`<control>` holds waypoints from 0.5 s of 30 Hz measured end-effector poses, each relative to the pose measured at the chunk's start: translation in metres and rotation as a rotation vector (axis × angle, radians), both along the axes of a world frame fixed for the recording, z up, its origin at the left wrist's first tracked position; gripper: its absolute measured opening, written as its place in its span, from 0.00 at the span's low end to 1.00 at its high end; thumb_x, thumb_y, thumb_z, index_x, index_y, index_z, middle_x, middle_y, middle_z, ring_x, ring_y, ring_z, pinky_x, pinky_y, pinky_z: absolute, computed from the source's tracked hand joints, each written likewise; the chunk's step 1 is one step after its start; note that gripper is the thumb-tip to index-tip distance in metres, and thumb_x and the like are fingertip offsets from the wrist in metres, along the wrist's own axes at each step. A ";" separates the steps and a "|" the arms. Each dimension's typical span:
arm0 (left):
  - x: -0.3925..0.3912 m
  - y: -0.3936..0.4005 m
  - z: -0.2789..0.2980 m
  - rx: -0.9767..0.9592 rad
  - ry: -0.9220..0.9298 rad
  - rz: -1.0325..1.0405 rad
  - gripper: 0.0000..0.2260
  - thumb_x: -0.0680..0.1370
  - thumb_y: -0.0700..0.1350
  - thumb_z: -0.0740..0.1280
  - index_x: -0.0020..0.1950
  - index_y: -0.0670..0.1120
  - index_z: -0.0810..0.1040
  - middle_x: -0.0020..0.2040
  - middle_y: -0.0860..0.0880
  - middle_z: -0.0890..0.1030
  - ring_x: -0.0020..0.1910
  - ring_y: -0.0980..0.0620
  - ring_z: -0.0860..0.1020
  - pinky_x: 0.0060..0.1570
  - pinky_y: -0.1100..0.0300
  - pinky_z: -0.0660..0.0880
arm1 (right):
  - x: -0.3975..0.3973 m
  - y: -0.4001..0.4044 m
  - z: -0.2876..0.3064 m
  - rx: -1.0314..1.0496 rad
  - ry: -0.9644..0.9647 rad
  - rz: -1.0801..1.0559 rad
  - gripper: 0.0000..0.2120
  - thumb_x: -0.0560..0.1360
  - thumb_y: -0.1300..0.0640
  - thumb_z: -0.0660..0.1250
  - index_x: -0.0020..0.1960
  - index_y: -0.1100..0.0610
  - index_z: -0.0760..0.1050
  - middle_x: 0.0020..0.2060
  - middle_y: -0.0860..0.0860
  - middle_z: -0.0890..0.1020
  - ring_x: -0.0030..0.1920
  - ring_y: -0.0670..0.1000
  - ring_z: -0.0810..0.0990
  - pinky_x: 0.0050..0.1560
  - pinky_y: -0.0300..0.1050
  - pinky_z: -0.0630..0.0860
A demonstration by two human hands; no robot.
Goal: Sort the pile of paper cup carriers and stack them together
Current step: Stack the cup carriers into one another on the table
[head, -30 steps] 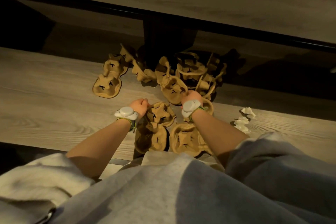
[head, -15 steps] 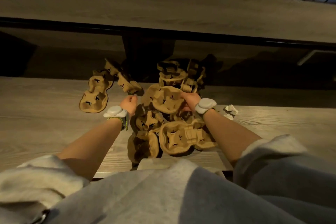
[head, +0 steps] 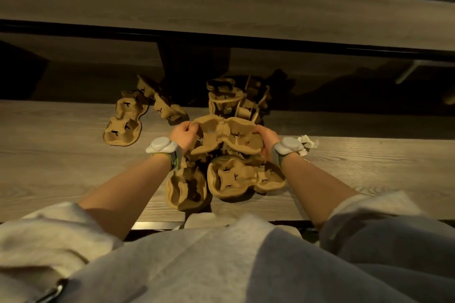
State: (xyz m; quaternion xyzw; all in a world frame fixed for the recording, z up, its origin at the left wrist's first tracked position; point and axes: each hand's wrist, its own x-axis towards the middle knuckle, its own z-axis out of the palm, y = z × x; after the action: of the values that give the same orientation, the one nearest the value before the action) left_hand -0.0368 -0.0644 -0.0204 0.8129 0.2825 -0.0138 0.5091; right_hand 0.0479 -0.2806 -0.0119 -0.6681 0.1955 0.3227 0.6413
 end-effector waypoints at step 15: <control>-0.024 -0.045 -0.005 -0.021 0.092 0.007 0.16 0.81 0.52 0.59 0.49 0.40 0.79 0.44 0.41 0.78 0.44 0.46 0.75 0.44 0.55 0.69 | -0.019 -0.054 -0.004 -0.198 -0.087 0.084 0.04 0.74 0.55 0.65 0.45 0.54 0.76 0.50 0.55 0.78 0.41 0.53 0.78 0.51 0.50 0.76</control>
State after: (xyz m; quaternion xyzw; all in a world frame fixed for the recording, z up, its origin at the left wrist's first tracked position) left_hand -0.0606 -0.1090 -0.0258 0.8051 0.3084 -0.0525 0.5040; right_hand 0.0288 -0.3346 -0.0164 -0.7492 0.1701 0.2991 0.5659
